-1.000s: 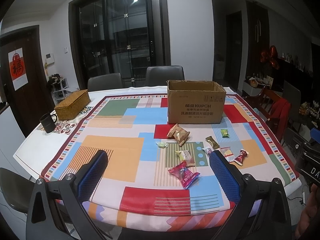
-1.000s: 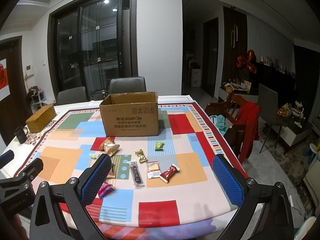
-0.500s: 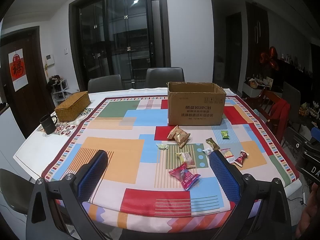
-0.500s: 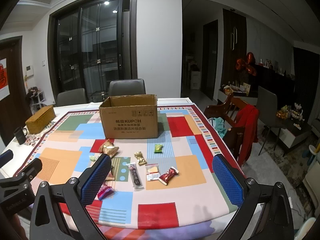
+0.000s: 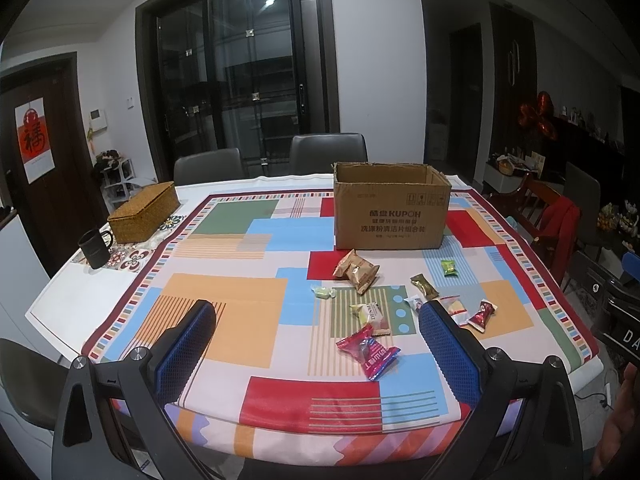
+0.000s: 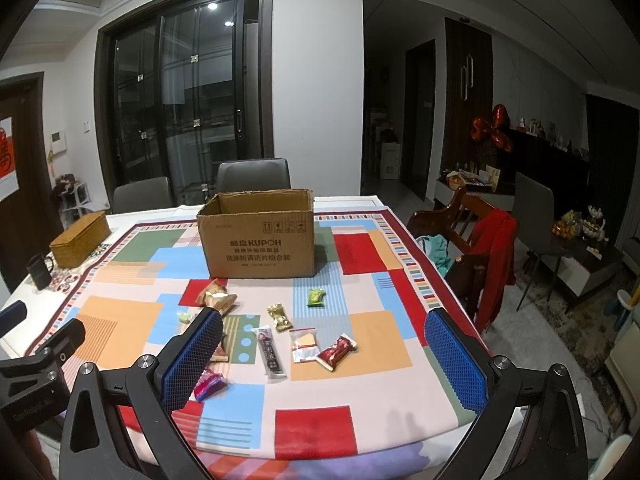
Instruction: Organize snacks
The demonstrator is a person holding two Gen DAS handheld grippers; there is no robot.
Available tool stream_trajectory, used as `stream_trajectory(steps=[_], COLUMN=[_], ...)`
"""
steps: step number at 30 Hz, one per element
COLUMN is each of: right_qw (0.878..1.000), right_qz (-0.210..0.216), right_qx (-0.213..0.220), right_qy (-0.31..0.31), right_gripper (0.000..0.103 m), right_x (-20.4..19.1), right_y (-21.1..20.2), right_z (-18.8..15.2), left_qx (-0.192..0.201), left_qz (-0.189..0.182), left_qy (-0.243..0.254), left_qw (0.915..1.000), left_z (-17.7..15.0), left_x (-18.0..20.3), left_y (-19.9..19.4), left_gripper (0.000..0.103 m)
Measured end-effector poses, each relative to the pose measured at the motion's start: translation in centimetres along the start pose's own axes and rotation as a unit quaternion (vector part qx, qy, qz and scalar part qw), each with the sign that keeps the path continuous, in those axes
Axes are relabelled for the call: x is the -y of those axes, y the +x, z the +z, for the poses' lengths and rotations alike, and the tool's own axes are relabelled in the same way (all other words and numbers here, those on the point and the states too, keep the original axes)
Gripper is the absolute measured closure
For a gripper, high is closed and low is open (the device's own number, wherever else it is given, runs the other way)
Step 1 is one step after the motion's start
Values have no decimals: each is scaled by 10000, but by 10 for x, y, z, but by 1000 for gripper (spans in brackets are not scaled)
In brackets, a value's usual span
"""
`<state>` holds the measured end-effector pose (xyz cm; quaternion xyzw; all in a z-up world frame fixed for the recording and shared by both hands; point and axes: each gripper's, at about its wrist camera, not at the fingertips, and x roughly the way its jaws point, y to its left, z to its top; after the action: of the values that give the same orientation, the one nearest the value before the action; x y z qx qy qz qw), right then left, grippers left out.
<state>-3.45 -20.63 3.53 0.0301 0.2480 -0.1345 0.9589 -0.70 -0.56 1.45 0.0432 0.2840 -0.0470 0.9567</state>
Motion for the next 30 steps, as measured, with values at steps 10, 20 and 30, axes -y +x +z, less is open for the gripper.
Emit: stream_trajectory(steps=[10,20,30], right_qw=[10000,10000,9997], right_qz=[-43,-88,-91], right_qx=[49,30,-192], right_qy=[-14,-31,-93], right_gripper=[1,1,1], right_x=[2,4,4], right_y=[4,12,41], right_z=[3,-2,-13], left_qx=[-1,-28,-138], left_qz=[-3,7,79], left_qy=[12,91,181], left_qw=[10000,10000,9997], left_z=[0,-1,-4], left_x=[1,8,15], left_y=[0,13,41], left_gripper=[0,0,0])
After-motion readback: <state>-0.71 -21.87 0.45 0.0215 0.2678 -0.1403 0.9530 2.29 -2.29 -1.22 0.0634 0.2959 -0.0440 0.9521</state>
